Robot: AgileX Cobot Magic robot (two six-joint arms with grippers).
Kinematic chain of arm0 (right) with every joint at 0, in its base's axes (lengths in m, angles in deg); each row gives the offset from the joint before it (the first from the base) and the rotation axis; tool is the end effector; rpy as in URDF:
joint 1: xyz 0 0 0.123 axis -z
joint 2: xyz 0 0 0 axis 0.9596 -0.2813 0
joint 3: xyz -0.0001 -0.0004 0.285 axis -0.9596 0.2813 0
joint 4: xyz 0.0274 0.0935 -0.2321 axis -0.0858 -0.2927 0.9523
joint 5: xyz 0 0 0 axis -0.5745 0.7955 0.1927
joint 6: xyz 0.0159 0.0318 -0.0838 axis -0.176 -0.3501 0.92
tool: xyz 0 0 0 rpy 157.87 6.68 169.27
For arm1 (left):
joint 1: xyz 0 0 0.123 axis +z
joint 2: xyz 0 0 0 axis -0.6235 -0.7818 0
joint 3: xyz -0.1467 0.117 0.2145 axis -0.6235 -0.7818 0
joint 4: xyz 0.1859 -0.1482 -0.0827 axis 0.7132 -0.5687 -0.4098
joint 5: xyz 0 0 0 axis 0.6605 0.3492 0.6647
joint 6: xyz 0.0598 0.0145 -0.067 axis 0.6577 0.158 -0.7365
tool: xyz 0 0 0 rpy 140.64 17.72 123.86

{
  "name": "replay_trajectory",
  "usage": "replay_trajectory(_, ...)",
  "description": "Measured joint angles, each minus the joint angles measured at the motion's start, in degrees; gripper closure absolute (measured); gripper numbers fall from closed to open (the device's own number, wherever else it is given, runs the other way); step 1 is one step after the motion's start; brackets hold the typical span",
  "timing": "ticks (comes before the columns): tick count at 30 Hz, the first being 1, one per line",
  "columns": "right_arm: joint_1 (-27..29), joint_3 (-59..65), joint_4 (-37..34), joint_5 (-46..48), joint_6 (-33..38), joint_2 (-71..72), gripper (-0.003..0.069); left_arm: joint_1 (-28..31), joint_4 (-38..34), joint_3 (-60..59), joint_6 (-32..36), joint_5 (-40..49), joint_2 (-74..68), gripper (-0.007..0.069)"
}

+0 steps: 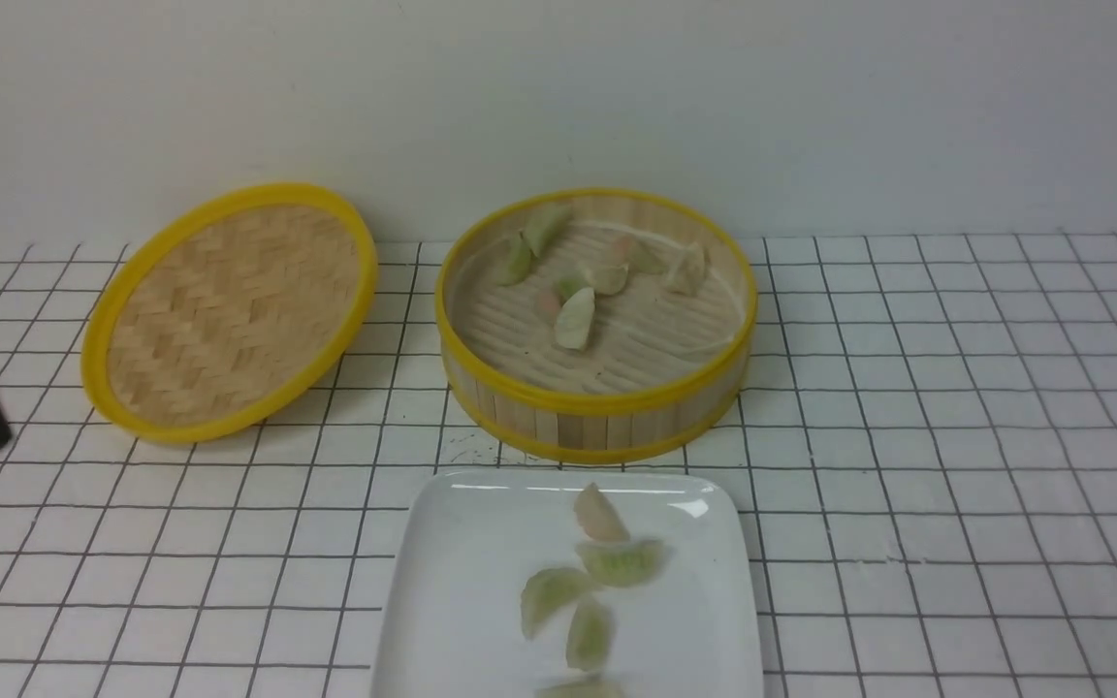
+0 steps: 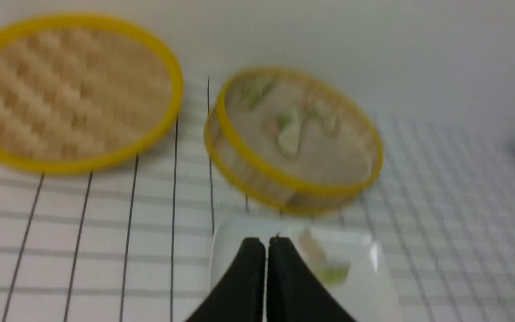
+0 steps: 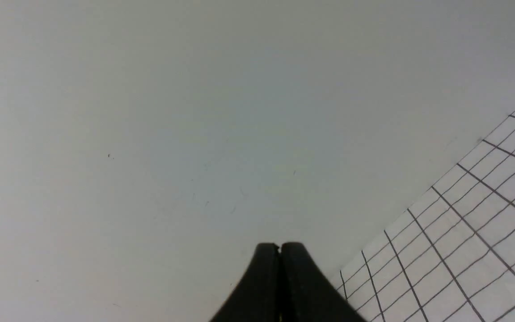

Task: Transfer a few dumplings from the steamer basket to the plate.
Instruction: Use the left arm to grab a dumpling from the steamer

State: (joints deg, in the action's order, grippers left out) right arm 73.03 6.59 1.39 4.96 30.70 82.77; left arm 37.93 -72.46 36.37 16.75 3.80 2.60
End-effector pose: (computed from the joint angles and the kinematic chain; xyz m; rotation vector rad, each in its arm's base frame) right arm 0.0566 -0.0007 0.2056 0.6517 1.3761 0.7055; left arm 0.1110 -0.0318 0.3670 -0.0912 2.1578 -0.5386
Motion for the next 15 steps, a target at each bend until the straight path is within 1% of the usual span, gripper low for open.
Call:
replay_trajectory(1, 0.00, 0.00, -0.05, -0.44, 0.00, 0.00, 0.0671, 0.00, -0.68, 2.05, 2.68, 2.72, -4.58, 0.0631)
replay_trajectory(3, 0.00, 0.00, -0.15, -1.43, 0.00, 0.00, 0.0671, 0.00, -2.30, 4.63, 7.29, 5.26, -11.75, 0.0631)
replay_trajectory(5, -0.11, -1.03, -0.22, 1.45, 0.31, 0.00, 0.0671, 0.00, -4.15, 6.54, 11.53, 6.09, -20.26, 0.0631)
replay_trajectory(7, -0.49, -4.84, 0.98, 8.08, 1.69, -0.11, 0.0671, -0.25, -4.56, 7.92, 13.50, 6.18, -27.11, 0.0631)
replay_trajectory(8, -0.56, -8.64, 2.69, 14.75, 3.52, -1.31, 0.0671, -0.92, -4.39, 9.36, 14.31, 6.22, -31.10, 0.0631)
replay_trajectory(10, -0.56, -15.40, 5.89, 23.62, 5.51, -5.50, 0.0671, -3.18, -3.50, 12.15, 14.79, 6.16, -36.59, 0.0631)
replay_trajectory(13, -0.56, -27.34, 11.68, 38.17, 7.03, -17.23, 0.0671, -8.74, -0.75, 18.33, 14.89, 5.67, -43.14, 0.0631)
replay_trajectory(15, -0.56, -33.62, 14.70, 45.38, 7.64, -24.43, 0.0669, -11.79, 1.07, 22.50, 14.35, 5.61, -46.53, 0.0631)
